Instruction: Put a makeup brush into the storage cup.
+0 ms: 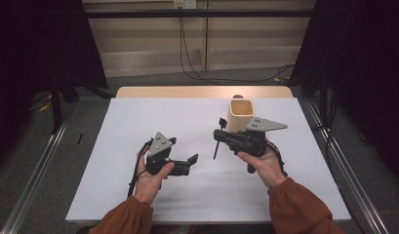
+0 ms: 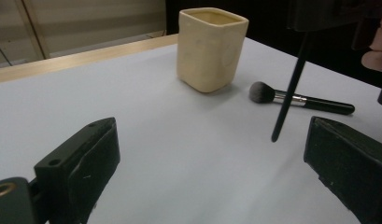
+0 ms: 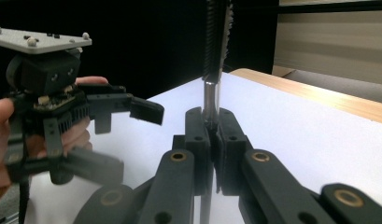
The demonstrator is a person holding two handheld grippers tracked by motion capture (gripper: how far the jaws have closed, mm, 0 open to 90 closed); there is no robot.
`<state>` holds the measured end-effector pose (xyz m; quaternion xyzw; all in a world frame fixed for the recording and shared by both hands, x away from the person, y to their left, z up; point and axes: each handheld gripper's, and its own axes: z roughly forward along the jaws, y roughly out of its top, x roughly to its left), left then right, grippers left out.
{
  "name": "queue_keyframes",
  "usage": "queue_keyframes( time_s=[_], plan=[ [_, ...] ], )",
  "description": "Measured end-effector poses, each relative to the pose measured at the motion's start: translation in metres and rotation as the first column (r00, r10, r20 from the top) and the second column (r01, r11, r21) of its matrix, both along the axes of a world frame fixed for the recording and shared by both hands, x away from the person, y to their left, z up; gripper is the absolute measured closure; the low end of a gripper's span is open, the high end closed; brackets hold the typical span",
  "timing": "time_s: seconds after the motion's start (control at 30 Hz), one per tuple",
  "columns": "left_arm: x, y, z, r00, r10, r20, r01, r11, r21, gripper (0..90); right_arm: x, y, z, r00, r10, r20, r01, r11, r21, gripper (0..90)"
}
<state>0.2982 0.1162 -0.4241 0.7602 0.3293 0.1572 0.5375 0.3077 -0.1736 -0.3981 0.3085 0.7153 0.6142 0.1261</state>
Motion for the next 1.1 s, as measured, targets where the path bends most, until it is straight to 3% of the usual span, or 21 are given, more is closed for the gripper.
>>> queue_keyframes(
  time_s=[0.03, 0.17, 0.3, 0.4, 0.53, 0.6, 0.67, 1.1],
  plan=[
    [0.001, 0.006, 0.0, 0.9997, 0.023, 0.011, -0.023, 0.9996, -0.017, 3.8, 0.0, -0.003, 0.0, 1.0, -0.002, 0.003, 0.002, 1.0, -0.004, 86.0],
    [0.0, 0.015, 0.0, 0.9987, 0.04, 0.032, -0.039, 0.9989, -0.025, 3.7, 0.0, -0.009, 0.001, 0.9998, -0.018, 0.0, 0.018, 1.0, -0.004, 86.0],
    [-0.004, 0.026, -0.001, 0.9981, 0.053, 0.03, -0.053, 0.9984, -0.019, 3.7, 0.002, -0.015, 0.002, 0.9994, -0.035, 0.003, 0.035, 0.999, -0.004, 86.0],
    [-0.004, 0.035, -0.002, 0.997, 0.071, 0.03, -0.069, 0.9965, -0.046, 3.7, 0.004, -0.02, 0.003, 0.9988, -0.047, 0.01, 0.047, 0.999, -0.003, 86.0],
    [-0.006, 0.047, -0.002, 0.9942, 0.092, 0.056, -0.088, 0.9943, -0.06, 4.1, 0.007, -0.031, 0.009, 0.9968, -0.076, 0.024, 0.076, 0.997, 0.004, 85.9],
    [-0.008, 0.052, -0.003, 0.9914, 0.102, 0.081, -0.099, 0.994, -0.047, 4.1, 0.008, -0.033, 0.01, 0.9964, -0.081, 0.025, 0.081, 0.997, 0.004, 86.0],
    [-0.01, 0.057, -0.002, 0.9952, 0.082, 0.053, -0.079, 0.9948, -0.064, 4.9, 0.009, -0.036, 0.012, 0.9954, -0.091, 0.028, 0.091, 0.996, 0.006, 85.9],
    [-0.019, 0.096, -0.002, 0.9887, 0.118, 0.092, -0.112, 0.9913, -0.068, 2.9, 0.019, -0.049, 0.017, 0.9903, -0.133, 0.04, 0.133, 0.991, -0.007, 85.9]
  ],
)
